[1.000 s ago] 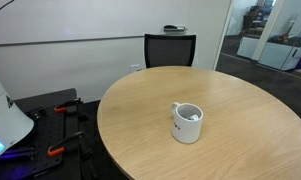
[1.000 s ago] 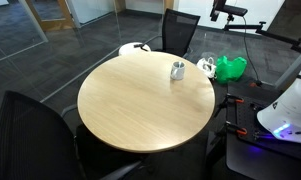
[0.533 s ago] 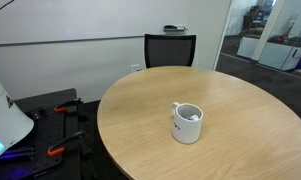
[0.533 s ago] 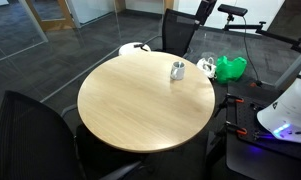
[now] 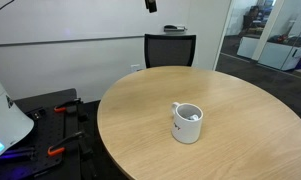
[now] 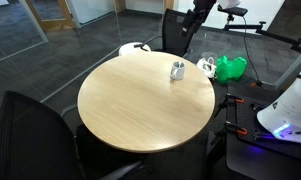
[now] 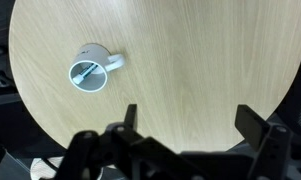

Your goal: Take the marker from the white cup and place it on the table

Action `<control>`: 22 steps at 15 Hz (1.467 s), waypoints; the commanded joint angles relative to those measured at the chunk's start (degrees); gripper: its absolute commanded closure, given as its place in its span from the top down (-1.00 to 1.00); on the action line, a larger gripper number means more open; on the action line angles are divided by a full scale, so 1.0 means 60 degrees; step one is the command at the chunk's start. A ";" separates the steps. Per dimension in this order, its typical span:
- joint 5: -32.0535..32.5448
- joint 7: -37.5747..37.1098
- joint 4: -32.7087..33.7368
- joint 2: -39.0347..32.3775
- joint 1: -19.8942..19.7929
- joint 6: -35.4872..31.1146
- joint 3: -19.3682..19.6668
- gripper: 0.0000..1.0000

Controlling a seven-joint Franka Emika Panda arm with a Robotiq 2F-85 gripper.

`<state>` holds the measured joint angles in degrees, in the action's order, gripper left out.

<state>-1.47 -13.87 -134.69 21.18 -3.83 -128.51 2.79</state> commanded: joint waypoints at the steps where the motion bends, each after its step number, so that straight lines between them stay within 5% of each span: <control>1: -0.0046 0.0043 0.0028 0.0004 -0.0115 0.0032 -0.0086 1.00; 11: 0.1292 -0.3399 -0.0415 0.0137 -0.1363 -0.0089 -0.0539 1.00; 22: 0.1974 -0.6872 -0.0564 -0.1229 -0.1584 -0.1322 -0.0672 1.00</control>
<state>8.57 -50.39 -138.79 17.25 -12.18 -133.71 -1.24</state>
